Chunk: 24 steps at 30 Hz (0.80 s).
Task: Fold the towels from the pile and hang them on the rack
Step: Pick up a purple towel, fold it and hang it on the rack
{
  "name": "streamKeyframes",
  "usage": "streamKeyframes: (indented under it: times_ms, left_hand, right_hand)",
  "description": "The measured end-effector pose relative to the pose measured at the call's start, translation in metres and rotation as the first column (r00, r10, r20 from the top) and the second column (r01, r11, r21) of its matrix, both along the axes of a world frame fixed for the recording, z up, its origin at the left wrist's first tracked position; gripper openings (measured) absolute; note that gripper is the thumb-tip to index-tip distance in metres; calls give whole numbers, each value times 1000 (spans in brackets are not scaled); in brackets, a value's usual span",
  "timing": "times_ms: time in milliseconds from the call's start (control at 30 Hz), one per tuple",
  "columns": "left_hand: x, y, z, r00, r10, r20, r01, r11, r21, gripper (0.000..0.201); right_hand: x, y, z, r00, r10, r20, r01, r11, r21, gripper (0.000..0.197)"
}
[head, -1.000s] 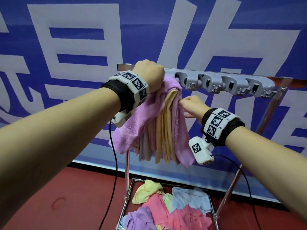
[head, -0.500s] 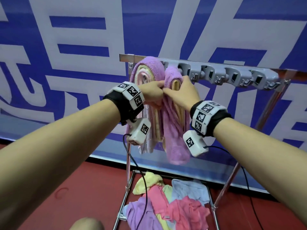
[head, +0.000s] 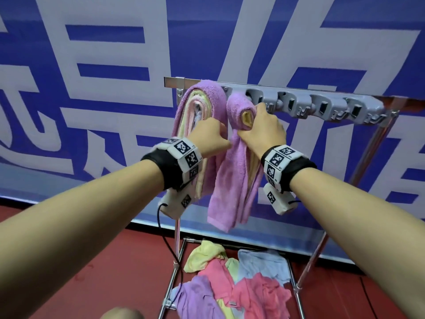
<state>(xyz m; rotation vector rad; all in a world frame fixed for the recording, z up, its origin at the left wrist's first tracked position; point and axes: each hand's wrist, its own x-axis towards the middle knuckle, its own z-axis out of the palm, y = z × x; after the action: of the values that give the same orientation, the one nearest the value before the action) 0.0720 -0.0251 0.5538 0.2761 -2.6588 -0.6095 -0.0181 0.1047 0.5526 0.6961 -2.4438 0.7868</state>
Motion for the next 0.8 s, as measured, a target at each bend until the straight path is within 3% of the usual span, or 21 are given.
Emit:
streamKeyframes:
  times_ms: [100, 233, 400, 500, 633, 700, 733, 800]
  left_hand:
    - [-4, 21, -25, 994, -81, -78, 99, 960, 263, 42]
    - [-16, 38, -52, 993, -4, -121, 59, 889, 454, 60]
    - [-39, 41, -71, 980, 49, -194, 69, 829, 554, 52]
    - [-40, 47, -77, 943, 158, -293, 80, 746, 661, 37]
    - [-16, 42, -92, 836, 333, -437, -31, 822, 568, 4]
    - [-10, 34, -102, 843, 320, -432, -75, 866, 495, 7]
    - [-10, 32, -105, 864, 273, -422, -38, 873, 487, 3]
    - [-15, 34, -105, 902, 186, -390, 35, 869, 494, 15]
  right_hand:
    - [5, -3, -3, 999, 6, 38, -7, 1000, 13, 57]
    - [0, -5, -24, 940, 269, 209, -217, 947, -238, 63]
    - [-20, 10, -42, 812, 530, 245, -365, 788, -495, 70]
    - [-31, 23, -43, 811, 552, 193, -416, 776, -474, 57]
    - [-37, 28, -40, 849, 507, 147, -435, 829, -352, 27]
    - [-36, 27, -43, 875, 474, 95, -410, 832, -374, 19]
    - [-33, 26, -46, 880, 466, 84, -401, 828, -393, 15]
    - [-25, 22, -54, 876, 472, 100, -396, 822, -410, 16]
